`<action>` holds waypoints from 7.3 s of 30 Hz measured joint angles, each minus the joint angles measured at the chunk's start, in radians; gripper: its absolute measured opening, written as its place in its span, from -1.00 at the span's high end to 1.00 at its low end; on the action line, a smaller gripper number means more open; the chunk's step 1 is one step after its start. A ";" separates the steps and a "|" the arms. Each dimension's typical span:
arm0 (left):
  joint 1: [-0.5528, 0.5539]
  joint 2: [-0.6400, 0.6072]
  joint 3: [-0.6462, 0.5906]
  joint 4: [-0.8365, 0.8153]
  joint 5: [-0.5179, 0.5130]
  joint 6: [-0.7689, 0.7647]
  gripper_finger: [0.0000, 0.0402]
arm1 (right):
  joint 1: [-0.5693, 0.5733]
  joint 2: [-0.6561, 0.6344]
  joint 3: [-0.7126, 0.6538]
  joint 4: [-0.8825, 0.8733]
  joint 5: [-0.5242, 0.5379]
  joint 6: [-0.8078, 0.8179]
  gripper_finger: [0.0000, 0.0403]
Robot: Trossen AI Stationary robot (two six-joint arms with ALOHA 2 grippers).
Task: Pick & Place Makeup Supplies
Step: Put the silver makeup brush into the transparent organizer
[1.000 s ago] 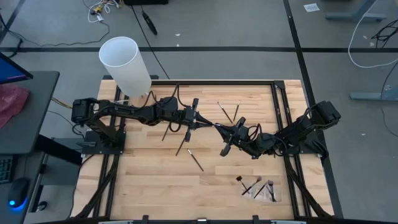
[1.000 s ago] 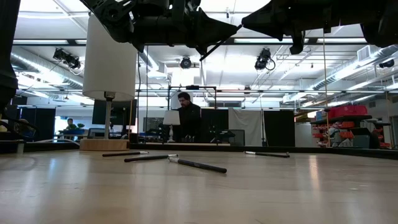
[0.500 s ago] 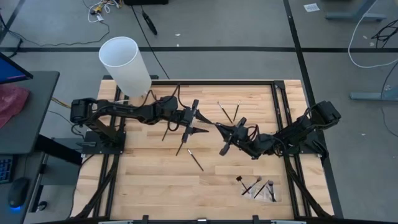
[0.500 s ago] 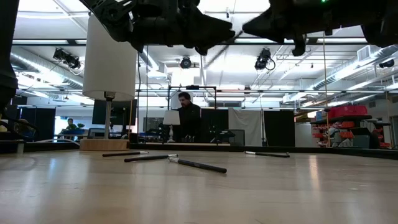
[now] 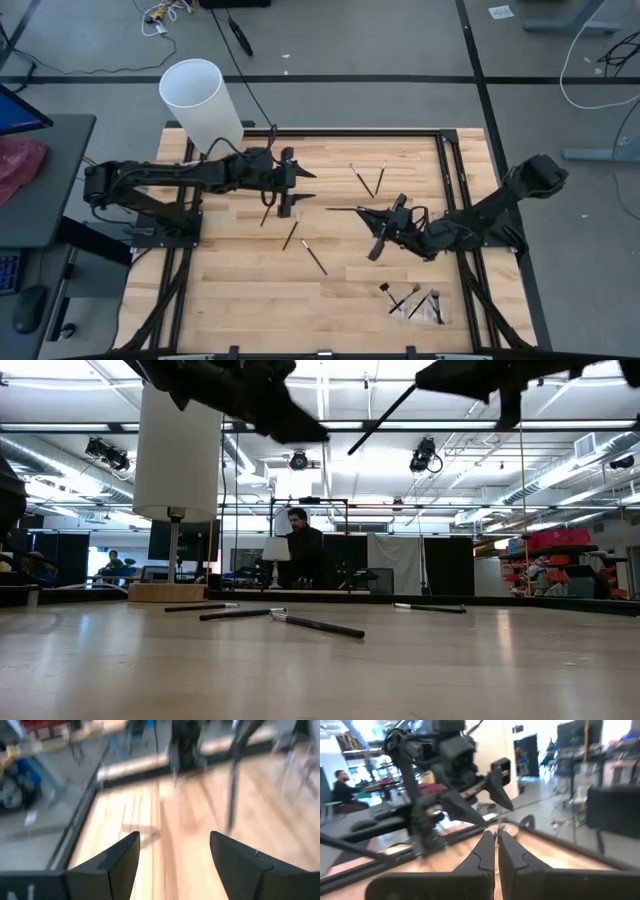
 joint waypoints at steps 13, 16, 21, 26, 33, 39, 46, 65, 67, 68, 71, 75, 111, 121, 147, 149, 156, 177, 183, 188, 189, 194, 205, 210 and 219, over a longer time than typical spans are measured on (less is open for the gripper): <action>-0.042 -0.002 -0.001 -0.132 -0.029 -0.062 -0.15 | 0.225 -0.116 0.512 -1.202 -0.141 0.569 1.00; -0.069 0.004 -0.001 -0.126 -0.031 -0.066 -0.15 | 0.297 -0.096 0.587 -1.334 -0.185 0.728 1.00; -0.111 0.040 0.001 -0.082 -0.052 -0.076 -0.15 | 0.425 -0.079 0.646 -1.444 -0.208 0.942 1.00; -0.134 0.094 -0.001 -0.058 -0.068 -0.082 -0.15 | 0.553 -0.077 0.652 -1.542 -0.224 1.186 1.00; -0.149 0.170 -0.001 -0.041 -0.104 -0.115 -0.15 | 0.674 -0.030 0.652 -1.764 -0.279 1.554 1.00; -0.152 0.243 -0.001 0.027 -0.103 -0.199 -0.15 | 0.707 0.063 0.652 -1.928 -0.320 1.813 1.00; -0.165 0.300 -0.001 0.113 -0.104 -0.236 -0.15 | 0.708 0.164 0.652 -2.010 -0.408 1.950 1.00; -0.178 0.301 -0.001 0.122 -0.130 -0.240 -0.15 | 0.700 0.090 0.652 -2.203 -0.350 1.944 1.00; -0.177 0.301 -0.001 0.123 -0.130 -0.239 -0.15 | 0.699 0.090 0.647 -2.221 -0.352 1.972 1.00; -0.177 0.301 -0.001 0.122 -0.130 -0.239 -0.15 | 0.698 0.090 0.641 -2.216 -0.352 1.980 1.00; -0.177 0.301 -0.001 0.122 -0.130 -0.239 -0.15 | 0.690 0.090 0.610 -2.164 -0.357 1.991 1.00; -0.177 0.301 -0.001 0.122 -0.130 -0.239 -0.15 | 0.679 0.091 0.544 -2.054 -0.398 1.989 1.00; -0.177 0.301 -0.001 0.105 -0.130 -0.239 -0.15 | 0.666 0.081 0.479 -2.011 -0.388 2.035 0.39; -0.177 0.284 -0.001 0.084 -0.168 -0.216 -0.15 | 0.651 -0.017 0.479 -1.930 -0.084 1.843 0.38; -0.208 -0.189 -0.345 -0.428 -0.537 -0.643 -0.15 | -0.040 0.223 0.478 -1.215 -0.118 0.498 0.38; -0.218 -0.238 -0.400 -0.427 -0.537 -0.747 -0.15 | -0.097 0.255 0.478 -1.136 -0.156 0.409 0.38; -0.277 -0.294 -0.592 -0.280 -0.507 -1.094 -0.15 | -0.245 0.447 0.479 -0.661 -0.322 0.174 0.38; -0.262 -0.282 -0.765 0.126 -0.763 -1.032 -0.15 | -0.309 0.646 0.479 -0.282 -0.531 0.105 0.38; -0.262 -0.202 -0.765 0.206 -0.780 -1.018 -0.15 | -0.308 0.646 0.479 -0.277 -0.531 0.105 0.38; -0.255 -0.084 -0.765 0.343 -0.781 -0.980 -0.15 | -0.307 0.646 0.479 -0.278 -0.531 0.105 0.38; -0.254 -0.060 -0.765 0.366 -0.781 -0.975 -0.15 | -0.307 0.646 0.479 -0.278 -0.531 0.105 0.38; -0.254 0.054 -0.765 0.441 -0.780 -0.971 -0.15 | -0.307 0.646 0.479 -0.278 -0.531 0.105 0.38; -0.221 0.259 -0.764 0.687 -0.787 -0.946 -0.15 | -0.307 0.646 0.479 -0.279 -0.531 0.105 0.38; -0.190 0.352 -0.726 0.702 -0.791 -0.911 -0.10 | -0.307 0.646 0.479 -0.279 -0.531 0.105 0.38; -0.189 0.426 -0.691 0.701 -0.762 -0.868 0.24 | -0.307 0.645 0.479 -0.290 -0.531 0.132 0.38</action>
